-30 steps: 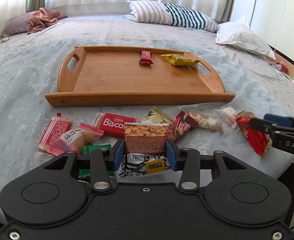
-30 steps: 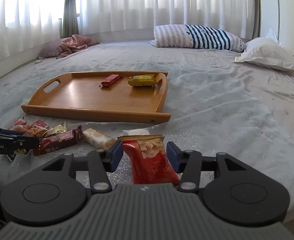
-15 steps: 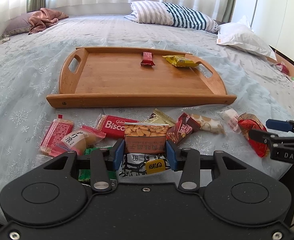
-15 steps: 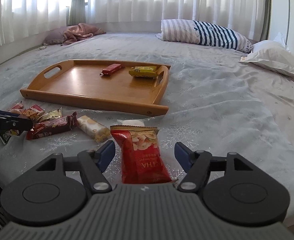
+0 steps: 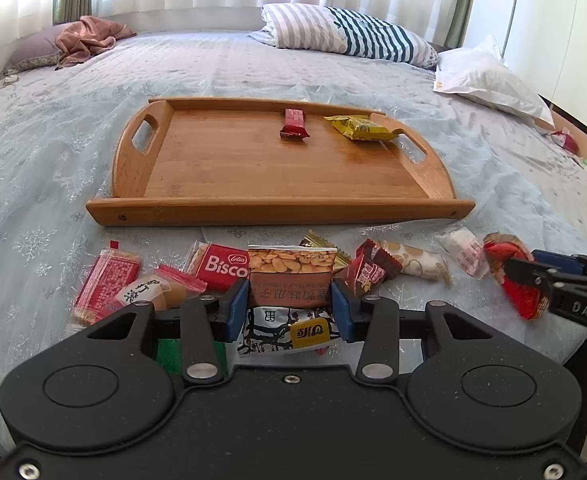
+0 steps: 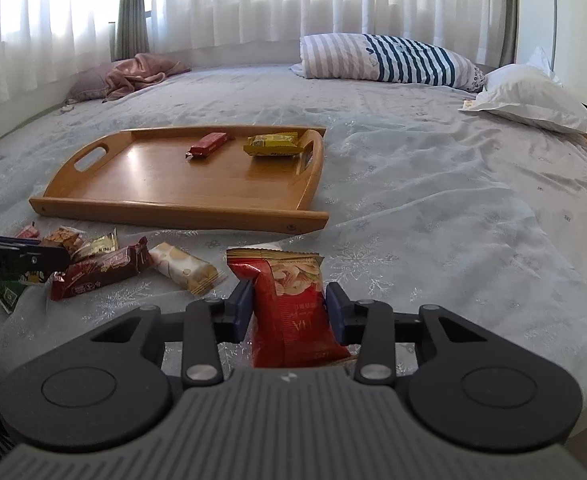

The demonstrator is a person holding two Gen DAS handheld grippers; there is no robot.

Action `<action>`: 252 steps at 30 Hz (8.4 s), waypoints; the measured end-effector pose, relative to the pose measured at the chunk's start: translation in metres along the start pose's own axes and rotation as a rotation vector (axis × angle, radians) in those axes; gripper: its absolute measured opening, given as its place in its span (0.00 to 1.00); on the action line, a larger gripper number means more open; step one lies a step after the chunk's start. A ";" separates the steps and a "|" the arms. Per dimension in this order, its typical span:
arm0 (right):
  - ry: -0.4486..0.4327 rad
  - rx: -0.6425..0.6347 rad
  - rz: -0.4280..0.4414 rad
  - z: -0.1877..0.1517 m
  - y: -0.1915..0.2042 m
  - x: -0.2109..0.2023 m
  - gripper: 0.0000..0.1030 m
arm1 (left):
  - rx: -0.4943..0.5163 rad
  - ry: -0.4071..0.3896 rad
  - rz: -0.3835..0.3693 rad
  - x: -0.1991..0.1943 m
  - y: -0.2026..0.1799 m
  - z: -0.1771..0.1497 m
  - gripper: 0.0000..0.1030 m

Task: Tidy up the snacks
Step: 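Carry the almond pack and red chip bag onto the tray with both tools, then open both tools to release the almond pack and chip bag on the tray, then move both tools back from the tray toward the snack pile, then grasp the red chocolate bar with the left tool while the right tool grasps the white cake pack, then carry the chocolate bar and white cake pack over the tray with both tools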

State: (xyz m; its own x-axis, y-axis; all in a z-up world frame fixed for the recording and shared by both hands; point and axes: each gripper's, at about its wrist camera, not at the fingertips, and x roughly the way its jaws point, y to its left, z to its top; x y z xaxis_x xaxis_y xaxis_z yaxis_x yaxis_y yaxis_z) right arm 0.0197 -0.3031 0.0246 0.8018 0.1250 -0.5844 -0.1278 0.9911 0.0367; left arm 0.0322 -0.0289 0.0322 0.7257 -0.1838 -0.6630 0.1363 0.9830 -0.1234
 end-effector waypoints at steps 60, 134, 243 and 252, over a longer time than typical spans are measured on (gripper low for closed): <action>-0.043 0.334 0.016 0.097 0.010 0.162 0.42 | -0.077 -0.009 -0.038 0.178 -0.016 0.133 0.40; -0.168 0.114 -0.005 0.061 0.022 0.082 0.84 | -0.035 -0.094 -0.019 0.071 0.000 0.070 0.91; -0.072 0.088 -0.060 0.016 0.023 0.041 0.34 | 0.064 -0.006 -0.142 0.017 -0.031 0.019 0.22; -0.105 0.078 -0.019 0.037 0.023 0.044 0.34 | -0.001 -0.041 -0.155 0.025 -0.017 0.055 0.22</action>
State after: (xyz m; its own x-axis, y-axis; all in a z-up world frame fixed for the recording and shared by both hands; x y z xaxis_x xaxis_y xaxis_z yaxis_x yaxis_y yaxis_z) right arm 0.0735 -0.2731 0.0302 0.8609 0.1064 -0.4975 -0.0696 0.9933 0.0920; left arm 0.0856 -0.0507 0.0584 0.7228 -0.3335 -0.6052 0.2484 0.9427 -0.2227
